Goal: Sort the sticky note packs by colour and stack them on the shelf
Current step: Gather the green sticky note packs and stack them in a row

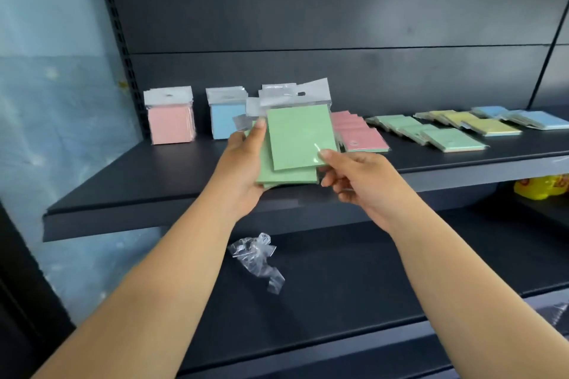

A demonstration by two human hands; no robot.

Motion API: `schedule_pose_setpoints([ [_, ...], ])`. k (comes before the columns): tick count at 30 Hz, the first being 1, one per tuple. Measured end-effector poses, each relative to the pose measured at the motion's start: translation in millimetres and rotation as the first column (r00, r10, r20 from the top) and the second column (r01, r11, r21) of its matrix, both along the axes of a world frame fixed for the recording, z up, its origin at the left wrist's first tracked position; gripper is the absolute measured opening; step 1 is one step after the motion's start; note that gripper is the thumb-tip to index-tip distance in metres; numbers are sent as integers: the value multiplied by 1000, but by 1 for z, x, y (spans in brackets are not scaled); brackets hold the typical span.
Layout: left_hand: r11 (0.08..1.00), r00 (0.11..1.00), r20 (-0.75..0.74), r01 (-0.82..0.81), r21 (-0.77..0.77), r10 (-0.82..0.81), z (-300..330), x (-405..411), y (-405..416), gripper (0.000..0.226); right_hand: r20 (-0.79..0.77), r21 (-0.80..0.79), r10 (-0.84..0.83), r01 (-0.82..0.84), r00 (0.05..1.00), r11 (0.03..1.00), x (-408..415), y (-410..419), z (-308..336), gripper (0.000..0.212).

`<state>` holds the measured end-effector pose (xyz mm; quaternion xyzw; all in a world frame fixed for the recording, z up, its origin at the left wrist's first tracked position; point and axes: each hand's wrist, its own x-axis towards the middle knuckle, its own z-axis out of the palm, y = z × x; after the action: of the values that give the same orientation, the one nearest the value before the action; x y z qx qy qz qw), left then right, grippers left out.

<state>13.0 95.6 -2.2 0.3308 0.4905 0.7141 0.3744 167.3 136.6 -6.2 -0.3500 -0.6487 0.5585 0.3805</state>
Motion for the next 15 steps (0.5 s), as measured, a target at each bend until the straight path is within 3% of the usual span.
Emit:
schedule_pose_setpoints([
  [2,1000,999,-36,23,15,-22,1,-2,-2,69,147,118,-13,-5,989,993,-4,-1,6,26],
  [5,997,996,-87,-16,80,23,2,-4,-4,56,297,244,-38,-37,954,969,-9,6,10,39],
  [8,988,990,-136,-18,151,39,6,-5,-1,44,318,309,-67,-37,946,950,-13,24,12,45],
  [10,981,978,-207,9,193,32,10,-7,5,46,235,220,104,-157,966,963,-15,38,18,43],
  [12,986,936,-352,38,164,23,13,-8,15,41,156,183,249,-276,956,944,-18,53,23,40],
  [15,999,812,-582,48,-14,-47,15,-15,38,37,331,363,114,-238,937,901,-24,83,24,40],
])
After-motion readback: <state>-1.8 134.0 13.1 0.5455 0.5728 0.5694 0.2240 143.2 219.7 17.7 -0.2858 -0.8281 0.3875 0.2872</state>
